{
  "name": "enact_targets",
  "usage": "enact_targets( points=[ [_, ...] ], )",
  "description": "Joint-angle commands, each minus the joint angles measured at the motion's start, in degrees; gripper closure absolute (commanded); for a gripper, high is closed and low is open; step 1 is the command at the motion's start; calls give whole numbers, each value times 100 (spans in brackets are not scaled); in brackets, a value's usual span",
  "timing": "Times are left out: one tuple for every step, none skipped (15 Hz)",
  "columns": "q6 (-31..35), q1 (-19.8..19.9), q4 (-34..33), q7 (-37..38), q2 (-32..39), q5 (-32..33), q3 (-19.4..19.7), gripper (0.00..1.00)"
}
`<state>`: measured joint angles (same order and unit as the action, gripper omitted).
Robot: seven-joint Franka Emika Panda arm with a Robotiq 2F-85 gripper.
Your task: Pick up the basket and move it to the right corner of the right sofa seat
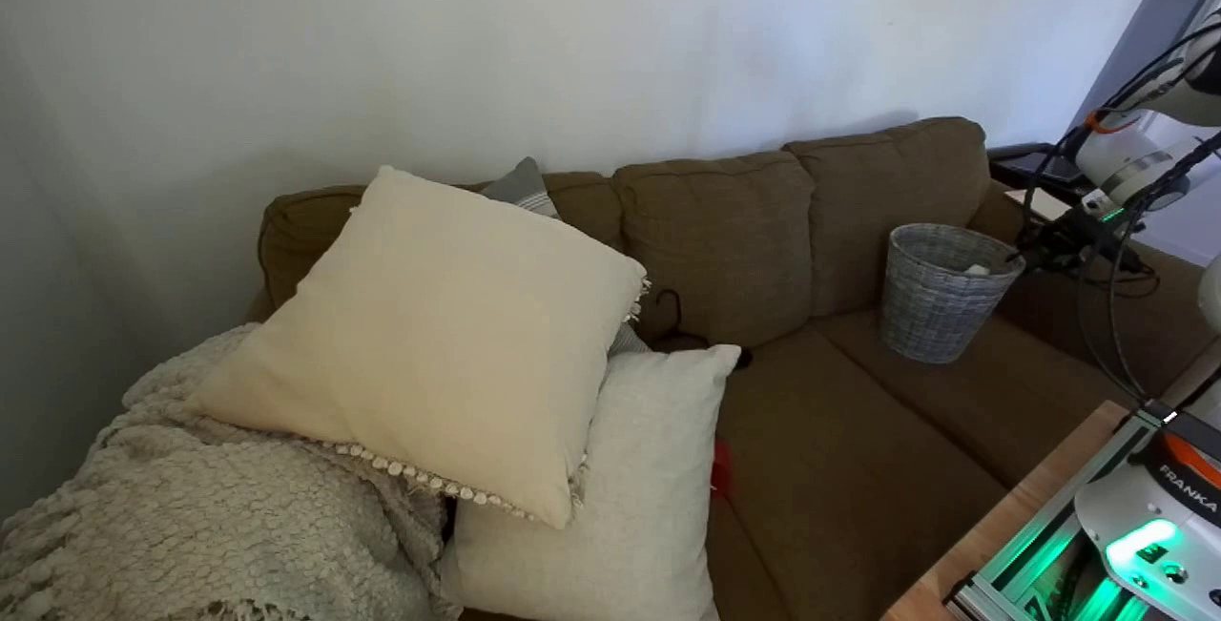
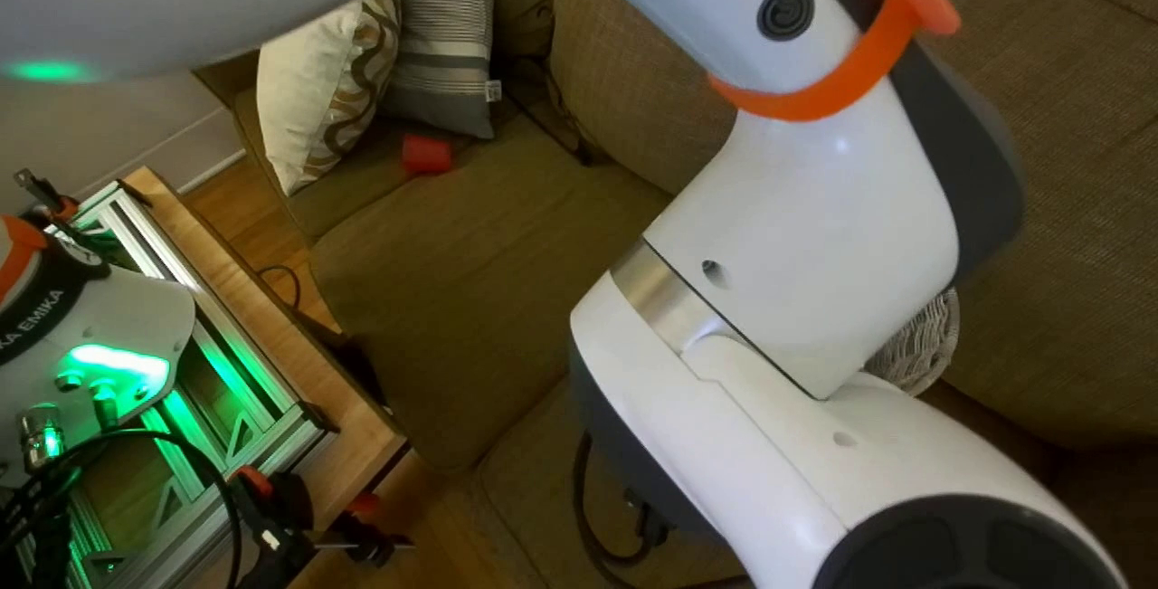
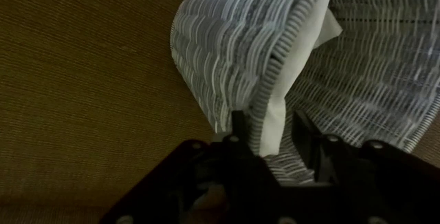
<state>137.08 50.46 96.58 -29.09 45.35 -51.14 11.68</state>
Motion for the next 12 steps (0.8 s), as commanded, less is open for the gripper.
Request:
enact_targets(
  points=[
    [442, -73, 357, -244, -375, 234, -168, 29],
    [632, -166, 627, -400, -556, 370, -185, 20],
    [776, -332, 1070, -554, -781, 643, -180, 13],
    [945, -465, 1444, -596, -992, 866, -177, 5],
    [1059, -636, 1724, -479, -1090, 1174, -123, 0],
    [1242, -805, 2051, -363, -1231, 1469, -75, 0],
    [1578, -1008, 2398, -253, -1354, 1734, -65, 0],
    [1997, -1244, 2756, -37, -1493, 2020, -14, 0],
    [2468, -1718, 3107, 48, -1585, 1960, 273, 0],
    [2916, -2042, 3473, 276, -1710, 2118, 406, 0],
    [3407, -2444, 3835, 473, -1779, 2192, 609, 0],
    [3906, -2926, 4212, 710, -1830, 2262, 873, 0]
  ],
)
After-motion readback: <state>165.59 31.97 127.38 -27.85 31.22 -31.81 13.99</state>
